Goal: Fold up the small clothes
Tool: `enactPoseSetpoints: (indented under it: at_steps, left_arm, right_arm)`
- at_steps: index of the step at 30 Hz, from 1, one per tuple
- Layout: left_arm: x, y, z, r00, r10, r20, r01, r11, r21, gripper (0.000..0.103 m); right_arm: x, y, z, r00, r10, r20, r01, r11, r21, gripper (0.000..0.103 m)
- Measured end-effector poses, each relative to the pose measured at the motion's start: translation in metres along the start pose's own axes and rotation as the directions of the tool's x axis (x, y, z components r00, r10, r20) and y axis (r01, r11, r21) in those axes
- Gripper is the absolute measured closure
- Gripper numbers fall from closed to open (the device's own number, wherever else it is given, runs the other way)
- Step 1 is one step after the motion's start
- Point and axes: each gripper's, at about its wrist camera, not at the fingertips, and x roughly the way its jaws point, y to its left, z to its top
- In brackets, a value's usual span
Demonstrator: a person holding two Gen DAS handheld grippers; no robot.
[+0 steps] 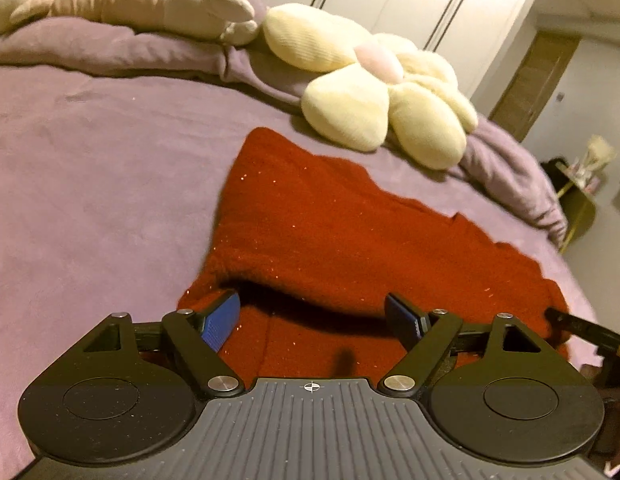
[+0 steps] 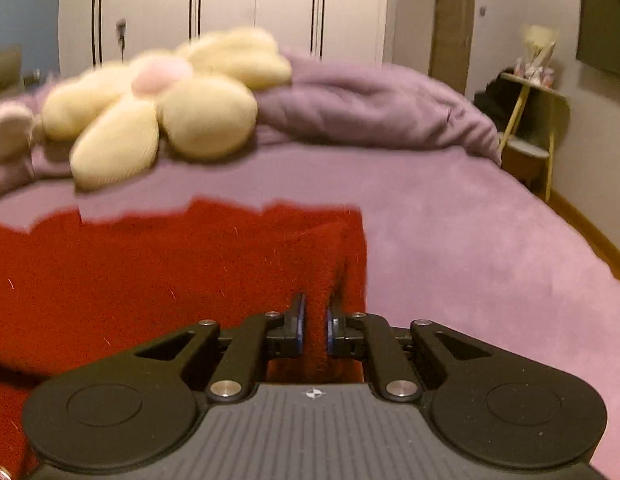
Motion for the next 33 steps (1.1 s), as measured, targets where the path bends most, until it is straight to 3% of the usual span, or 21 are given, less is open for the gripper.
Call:
enactPoseSetpoints:
  at_steps: [1,2,4,6,9,12,13,15,21,24,29,33]
  left_arm:
    - [0.001,-0.003,0.002,1.0,0.004,-0.002,-0.004,1.0,0.012,0.02]
    - [0.001,-0.006,0.005,1.0,0.01,0.001,-0.01,1.0,0.022,0.021]
    - [0.0,-0.01,0.012,1.0,0.022,0.019,-0.023,0.999,0.039,0.022]
    - [0.005,-0.02,0.021,0.998,0.046,0.043,-0.049,0.996,0.072,0.022]
    - [0.03,-0.037,0.031,0.997,0.073,0.003,-0.073,0.989,0.13,0.025]
    - [0.065,-0.046,0.029,0.989,0.133,-0.059,-0.12,0.974,0.193,0.028]
    - [0.071,-0.048,0.028,0.987,0.153,-0.052,-0.138,0.966,0.219,0.025]
    - [0.083,-0.051,0.03,0.983,0.176,-0.048,-0.159,0.955,0.251,0.02]
    - [0.121,-0.054,0.043,0.969,0.243,-0.048,-0.221,0.935,0.279,0.004]
    - [0.121,-0.053,0.046,0.969,0.242,-0.052,-0.221,0.942,0.253,0.004]
    - [0.096,-0.054,0.038,0.978,0.206,-0.042,-0.187,0.944,0.274,0.004]
    - [0.08,-0.053,0.036,0.983,0.176,-0.058,-0.157,0.957,0.243,0.004]
  right_arm:
    - [-0.001,-0.001,-0.001,1.0,-0.025,0.004,0.025,1.0,-0.004,0.075]
    - [-0.007,-0.002,0.001,0.998,-0.059,0.02,0.059,0.998,0.008,0.069]
    - [-0.024,-0.002,0.005,0.994,-0.047,0.096,0.044,0.998,0.034,0.07]
    - [-0.032,0.01,0.009,0.991,0.032,0.133,-0.032,0.999,-0.006,0.07]
    - [-0.022,0.037,0.015,0.987,0.143,0.079,-0.134,0.986,-0.101,0.074]
    - [0.013,0.054,0.01,0.992,0.087,-0.091,-0.099,0.985,-0.14,0.076]
    - [0.021,0.055,0.006,0.991,0.079,-0.104,-0.095,0.984,-0.149,0.076]
    - [0.027,0.062,0.004,0.996,0.053,-0.076,-0.068,0.976,-0.209,0.076]
    - [0.069,0.067,0.025,0.999,-0.013,-0.047,0.001,0.969,-0.247,0.076]
    - [0.074,0.07,0.029,0.999,-0.018,-0.048,0.005,0.961,-0.277,0.076]
    - [0.034,0.053,0.025,0.998,0.049,-0.043,-0.058,0.971,-0.234,0.076]
    - [-0.006,0.035,-0.001,0.993,0.096,-0.066,-0.106,0.979,-0.176,0.076]
